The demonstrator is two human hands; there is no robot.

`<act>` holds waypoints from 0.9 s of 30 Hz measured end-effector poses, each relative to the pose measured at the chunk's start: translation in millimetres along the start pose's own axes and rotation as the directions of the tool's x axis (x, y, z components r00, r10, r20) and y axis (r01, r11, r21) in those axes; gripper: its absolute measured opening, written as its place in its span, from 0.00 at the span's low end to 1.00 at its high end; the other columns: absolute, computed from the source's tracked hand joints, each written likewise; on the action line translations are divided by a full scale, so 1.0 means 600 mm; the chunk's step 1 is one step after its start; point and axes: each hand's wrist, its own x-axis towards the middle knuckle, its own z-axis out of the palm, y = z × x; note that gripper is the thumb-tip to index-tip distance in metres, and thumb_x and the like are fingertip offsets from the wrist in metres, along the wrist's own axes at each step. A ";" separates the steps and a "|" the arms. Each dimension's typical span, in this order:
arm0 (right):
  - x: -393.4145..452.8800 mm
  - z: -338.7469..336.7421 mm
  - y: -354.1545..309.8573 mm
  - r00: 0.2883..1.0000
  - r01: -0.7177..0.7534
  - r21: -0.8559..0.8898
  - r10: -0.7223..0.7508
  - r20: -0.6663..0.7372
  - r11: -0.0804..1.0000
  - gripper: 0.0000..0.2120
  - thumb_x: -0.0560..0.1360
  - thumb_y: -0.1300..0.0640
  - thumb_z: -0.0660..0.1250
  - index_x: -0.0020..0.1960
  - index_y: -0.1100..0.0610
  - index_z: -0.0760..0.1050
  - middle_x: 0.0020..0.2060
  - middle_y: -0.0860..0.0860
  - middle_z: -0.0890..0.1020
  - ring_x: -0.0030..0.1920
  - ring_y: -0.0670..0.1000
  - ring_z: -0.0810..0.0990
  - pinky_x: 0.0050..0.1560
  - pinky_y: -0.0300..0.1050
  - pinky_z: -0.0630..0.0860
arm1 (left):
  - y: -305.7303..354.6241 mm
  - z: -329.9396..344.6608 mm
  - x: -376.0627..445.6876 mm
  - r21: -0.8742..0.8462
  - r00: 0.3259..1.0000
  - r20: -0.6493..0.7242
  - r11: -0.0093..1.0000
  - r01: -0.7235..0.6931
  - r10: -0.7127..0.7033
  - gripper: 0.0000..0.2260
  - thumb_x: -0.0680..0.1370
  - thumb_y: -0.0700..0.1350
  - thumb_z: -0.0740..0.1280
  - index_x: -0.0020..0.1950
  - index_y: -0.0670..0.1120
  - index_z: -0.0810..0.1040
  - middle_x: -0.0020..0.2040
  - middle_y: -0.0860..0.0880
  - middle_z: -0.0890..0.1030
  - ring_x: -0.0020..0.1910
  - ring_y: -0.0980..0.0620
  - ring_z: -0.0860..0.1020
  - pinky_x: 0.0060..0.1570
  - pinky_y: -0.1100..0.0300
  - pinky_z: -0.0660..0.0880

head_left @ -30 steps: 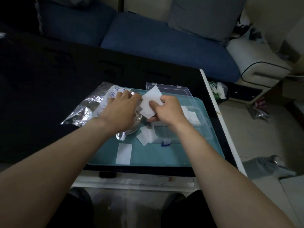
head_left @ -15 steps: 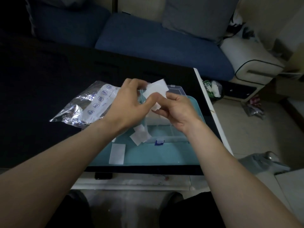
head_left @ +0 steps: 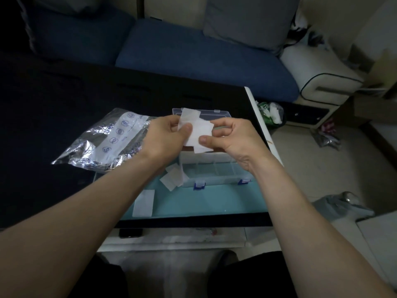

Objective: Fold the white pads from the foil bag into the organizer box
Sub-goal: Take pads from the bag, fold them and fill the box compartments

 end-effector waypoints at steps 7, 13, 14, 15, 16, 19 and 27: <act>-0.004 -0.024 0.001 0.998 0.030 0.077 -0.025 -0.065 0.997 0.15 0.64 0.66 0.81 0.47 0.58 0.81 0.39 0.54 0.87 0.41 0.53 0.87 0.44 0.49 0.84 | -0.001 0.028 0.002 -0.079 0.997 -0.076 0.997 -0.005 -0.001 0.04 0.80 0.42 0.66 0.48 0.49 0.80 0.41 0.51 0.85 0.39 0.54 0.85 0.43 0.55 0.83; -0.008 -0.037 0.001 1.000 0.014 0.072 -0.013 -0.016 0.997 0.15 0.66 0.70 0.79 0.48 0.59 0.80 0.41 0.55 0.86 0.40 0.53 0.87 0.40 0.44 0.83 | 0.002 0.033 0.005 -0.158 0.984 -0.169 0.987 0.032 -0.059 0.03 0.82 0.42 0.64 0.54 0.46 0.77 0.43 0.51 0.83 0.37 0.56 0.84 0.37 0.62 0.81; -0.008 -0.040 0.002 0.999 0.013 0.069 -0.010 -0.032 0.998 0.14 0.67 0.70 0.78 0.48 0.58 0.80 0.43 0.55 0.86 0.40 0.52 0.87 0.40 0.43 0.82 | 0.004 0.031 0.006 -0.197 0.981 -0.178 0.980 0.038 -0.074 0.03 0.82 0.41 0.63 0.53 0.45 0.76 0.44 0.49 0.83 0.36 0.55 0.84 0.37 0.62 0.81; -0.006 -0.044 0.003 0.998 0.010 0.080 -0.006 -0.055 0.997 0.14 0.68 0.70 0.77 0.49 0.56 0.80 0.44 0.54 0.85 0.41 0.50 0.86 0.39 0.41 0.81 | 0.006 0.028 0.007 -0.221 0.979 -0.185 0.974 0.040 -0.082 0.03 0.83 0.40 0.62 0.53 0.45 0.75 0.45 0.47 0.83 0.36 0.54 0.85 0.39 0.61 0.82; -0.004 -0.049 0.002 0.997 0.008 0.121 0.001 -0.072 0.993 0.13 0.70 0.69 0.76 0.50 0.56 0.81 0.46 0.53 0.85 0.41 0.49 0.85 0.38 0.40 0.80 | 0.005 0.025 0.008 -0.233 0.978 -0.191 0.972 0.041 -0.087 0.02 0.83 0.40 0.62 0.54 0.44 0.74 0.46 0.45 0.83 0.37 0.52 0.85 0.42 0.59 0.82; -0.002 -0.058 -0.005 1.000 0.008 0.304 -0.008 -0.002 0.952 0.10 0.74 0.66 0.72 0.53 0.55 0.82 0.44 0.50 0.85 0.41 0.47 0.82 0.35 0.39 0.77 | 0.001 0.025 0.006 -0.198 0.982 -0.174 0.980 0.033 -0.068 0.04 0.83 0.40 0.61 0.56 0.42 0.73 0.48 0.44 0.83 0.38 0.50 0.86 0.46 0.56 0.82; 0.009 -0.013 0.012 0.999 0.009 0.163 -0.004 -0.033 0.987 0.07 0.77 0.59 0.72 0.55 0.57 0.81 0.44 0.50 0.85 0.42 0.47 0.83 0.39 0.38 0.78 | 0.003 0.046 -0.005 -0.270 0.998 -0.024 0.962 0.050 -0.058 0.02 0.79 0.39 0.68 0.51 0.43 0.78 0.42 0.45 0.85 0.40 0.48 0.86 0.42 0.56 0.82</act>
